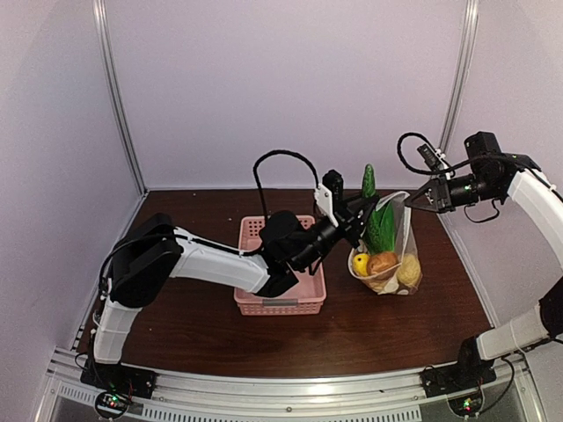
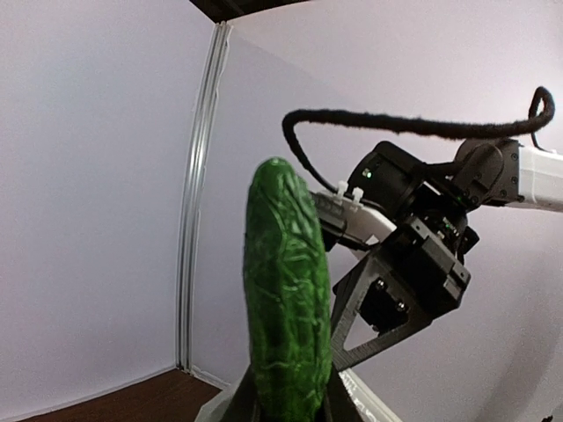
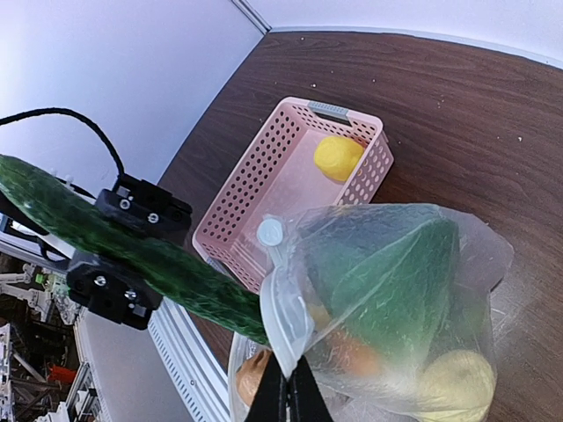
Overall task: Place the food in the zip-top bag and seal the zipper
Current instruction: Place the fake vegetable in the zipper food storage bag, then adjust the fake vegetable in the zipper food storage bag.
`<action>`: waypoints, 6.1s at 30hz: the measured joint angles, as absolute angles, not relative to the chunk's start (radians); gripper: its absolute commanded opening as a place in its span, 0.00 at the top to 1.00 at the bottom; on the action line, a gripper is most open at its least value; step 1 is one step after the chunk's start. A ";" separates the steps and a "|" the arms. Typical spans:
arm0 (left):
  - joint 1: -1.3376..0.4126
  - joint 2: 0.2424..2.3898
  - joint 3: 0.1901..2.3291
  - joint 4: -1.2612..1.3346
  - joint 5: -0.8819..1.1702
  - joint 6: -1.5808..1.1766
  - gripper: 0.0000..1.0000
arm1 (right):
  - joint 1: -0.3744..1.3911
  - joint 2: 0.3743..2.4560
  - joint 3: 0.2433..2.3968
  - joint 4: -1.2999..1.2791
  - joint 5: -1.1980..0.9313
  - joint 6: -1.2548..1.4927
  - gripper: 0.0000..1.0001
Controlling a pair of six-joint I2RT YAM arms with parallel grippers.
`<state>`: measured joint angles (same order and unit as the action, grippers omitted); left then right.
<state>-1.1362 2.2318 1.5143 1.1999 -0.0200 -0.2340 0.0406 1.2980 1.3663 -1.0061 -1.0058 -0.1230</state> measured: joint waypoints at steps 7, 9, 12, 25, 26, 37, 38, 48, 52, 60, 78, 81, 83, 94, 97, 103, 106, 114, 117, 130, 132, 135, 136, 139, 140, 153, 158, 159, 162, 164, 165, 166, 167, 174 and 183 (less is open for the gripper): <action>-1.140 2.230 1.566 1.257 -0.016 -0.255 1.00 | 0.039 1.298 1.357 -0.997 -1.007 -0.120 1.00; -1.142 2.249 1.611 1.269 -0.014 -0.260 1.00 | 0.039 1.298 1.357 -0.995 -1.011 -0.115 1.00; -1.145 2.293 1.674 1.289 -0.015 -0.272 1.00 | 0.039 1.298 1.357 -0.991 -1.017 -0.104 1.00; -1.153 2.406 1.713 1.246 -0.043 -0.331 0.66 | 0.037 1.268 1.357 -0.953 -1.151 -0.060 1.00; -1.155 2.406 1.711 1.242 -0.044 -0.332 0.63 | 0.036 1.265 1.357 -0.944 -1.163 -0.053 1.00; -1.170 2.313 1.575 1.218 -0.040 -0.254 0.14 | -0.004 1.262 1.357 -0.895 -1.235 -0.019 1.00; -1.169 2.277 1.554 1.199 -0.036 -0.233 0.13 | -0.009 1.262 1.357 -0.893 -1.234 -0.019 1.00; -1.158 1.863 1.445 0.833 -0.030 -0.143 0.11 | -0.013 1.262 1.357 -0.926 -1.156 -0.087 1.00; -1.131 1.829 1.594 0.429 -0.025 -0.169 0.14 | -0.013 1.261 1.356 -0.954 -1.105 -0.132 1.00; -1.071 1.829 1.678 -0.046 0.060 -0.331 0.23 | 0.004 1.259 1.331 -0.961 -0.992 -0.181 1.00; -0.962 2.053 1.790 -0.183 0.450 -0.580 0.41 | 0.092 1.262 1.259 -0.920 -0.885 -0.203 1.00; -0.962 2.056 1.792 -0.186 0.461 -0.595 0.42 | 0.094 1.262 1.251 -0.915 -0.881 -0.203 1.00; -0.962 2.055 1.792 -0.187 0.454 -0.596 0.45 | 0.094 1.262 1.250 -0.913 -0.876 -0.203 1.00; -0.962 2.054 1.842 -0.255 0.445 -0.586 0.56 | 0.104 1.262 1.237 -0.901 -0.859 -0.203 1.00; -0.962 2.082 1.887 -0.271 0.458 -0.585 0.56 | 0.105 1.262 1.236 -0.901 -0.855 -0.203 1.00; -0.962 2.133 1.907 -0.312 0.481 -0.585 0.65 | 0.107 1.261 1.230 -0.900 -0.854 -0.203 1.00; -0.962 2.151 1.909 -0.319 0.485 -0.583 0.61 | 0.107 1.261 1.230 -0.900 -0.854 -0.203 1.00; -0.962 2.168 1.923 -0.331 0.496 -0.583 0.77 | 0.107 1.255 1.221 -0.895 -0.852 -0.203 1.00; -0.962 2.174 1.935 -0.331 0.508 -0.583 0.89 | 0.107 1.254 1.219 -0.892 -0.851 -0.202 1.00; -0.984 2.183 1.932 -0.249 0.538 -0.548 1.00 | 0.109 1.243 1.216 -0.887 -0.832 -0.203 1.00; -0.999 2.170 1.906 -0.201 0.533 -0.543 1.00 | 0.112 1.240 1.216 -0.887 -0.831 -0.203 1.00; -1.030 2.149 1.857 -0.107 0.504 -0.548 1.00 | 0.118 1.231 1.216 -0.888 -0.831 -0.203 1.00; -1.039 2.147 1.848 -0.085 0.490 -0.550 1.00 | 0.118 1.229 1.216 -0.888 -0.831 -0.203 1.00; -1.067 2.151 1.853 -0.059 0.432 -0.551 1.00 | 0.118 1.228 1.216 -0.894 -0.831 -0.203 1.00; -1.077 2.160 1.874 -0.067 0.410 -0.550 1.00 | 0.118 1.228 1.216 -0.897 -0.831 -0.203 1.00; -1.102 2.272 2.017 -0.144 0.285 -0.541 1.00 | 0.119 1.194 1.217 -0.913 -0.877 -0.191 1.00; -1.102 2.249 1.949 -0.142 0.253 -0.506 1.00 | 0.119 1.189 1.226 -0.918 -0.896 -0.189 1.00; -1.102 2.248 1.945 -0.139 0.247 -0.503 1.00 | 0.120 1.191 1.226 -0.918 -0.901 -0.187 1.00; -1.103 2.249 1.942 -0.123 0.220 -0.491 1.00 | 0.120 1.201 1.226 -0.918 -0.924 -0.184 1.00; -1.103 2.258 1.958 -0.118 0.204 -0.486 1.00 | 0.119 1.203 1.226 -0.918 -0.935 -0.184 1.00; -1.103 2.270 1.977 -0.115 0.197 -0.484 0.96 | 0.119 1.204 1.226 -0.919 -0.939 -0.184 1.00; -1.103 2.288 2.004 -0.114 0.192 -0.483 0.86 | 0.119 1.204 1.226 -0.920 -0.941 -0.184 1.00; -1.103 2.306 2.031 -0.113 0.190 -0.482 0.75 | 0.119 1.204 1.226 -0.923 -0.942 -0.184 1.00; -1.103 2.314 2.043 -0.152 0.167 -0.461 0.36 | 0.117 1.208 1.253 -0.925 -0.942 -0.180 1.00; -1.103 1.965 1.717 -0.201 0.053 -0.445 0.22 | 0.111 1.265 1.282 -0.919 -0.908 -0.181 1.00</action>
<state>-1.1034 1.9652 1.7172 -0.2008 0.0528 -0.4446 0.1108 1.2652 1.2819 -0.9192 -0.9085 -0.1814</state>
